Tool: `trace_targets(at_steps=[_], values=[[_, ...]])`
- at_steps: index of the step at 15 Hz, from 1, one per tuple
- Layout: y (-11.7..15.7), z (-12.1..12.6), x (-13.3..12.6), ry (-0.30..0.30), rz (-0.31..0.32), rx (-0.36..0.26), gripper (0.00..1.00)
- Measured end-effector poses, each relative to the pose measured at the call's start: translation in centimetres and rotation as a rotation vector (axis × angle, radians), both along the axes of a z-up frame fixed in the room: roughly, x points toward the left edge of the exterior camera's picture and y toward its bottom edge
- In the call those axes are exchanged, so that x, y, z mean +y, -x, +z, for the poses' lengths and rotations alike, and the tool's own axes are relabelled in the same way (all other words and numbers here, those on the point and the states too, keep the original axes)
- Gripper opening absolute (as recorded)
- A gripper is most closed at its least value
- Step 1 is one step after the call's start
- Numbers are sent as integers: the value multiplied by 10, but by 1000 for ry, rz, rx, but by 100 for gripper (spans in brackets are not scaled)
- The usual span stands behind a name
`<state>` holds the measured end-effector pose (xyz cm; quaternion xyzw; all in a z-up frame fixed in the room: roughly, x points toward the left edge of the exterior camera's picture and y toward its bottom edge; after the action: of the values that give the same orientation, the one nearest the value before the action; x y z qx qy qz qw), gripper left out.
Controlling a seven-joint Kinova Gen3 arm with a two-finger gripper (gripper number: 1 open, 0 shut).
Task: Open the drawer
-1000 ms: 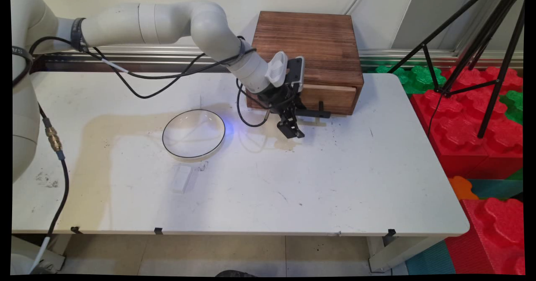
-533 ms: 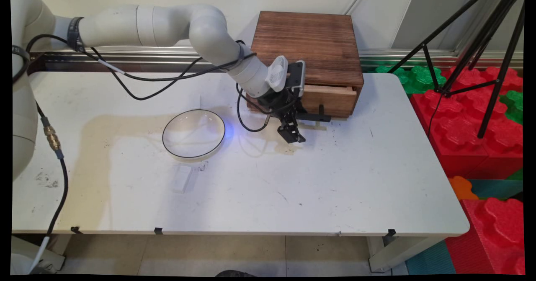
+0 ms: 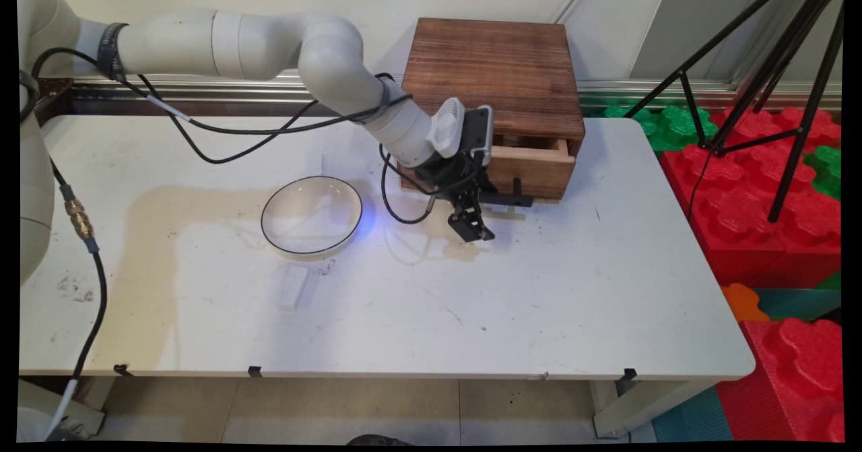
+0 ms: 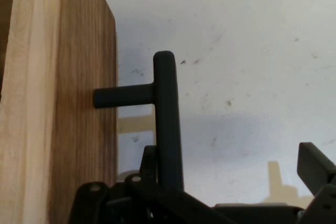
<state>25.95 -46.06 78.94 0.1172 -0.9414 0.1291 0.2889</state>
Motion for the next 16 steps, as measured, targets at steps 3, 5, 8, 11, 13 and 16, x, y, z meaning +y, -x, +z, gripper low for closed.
trace_targets(at_steps=[3,5,8,11,13,16], values=[[4,0,9,-5,-4,7,100],[8,0,16,-9,-9,11,100],[13,-1,28,-16,-18,18,100],[17,-1,39,-23,-28,24,100],[21,-1,48,-29,-36,29,100],[24,-1,56,-36,-44,35,100]])
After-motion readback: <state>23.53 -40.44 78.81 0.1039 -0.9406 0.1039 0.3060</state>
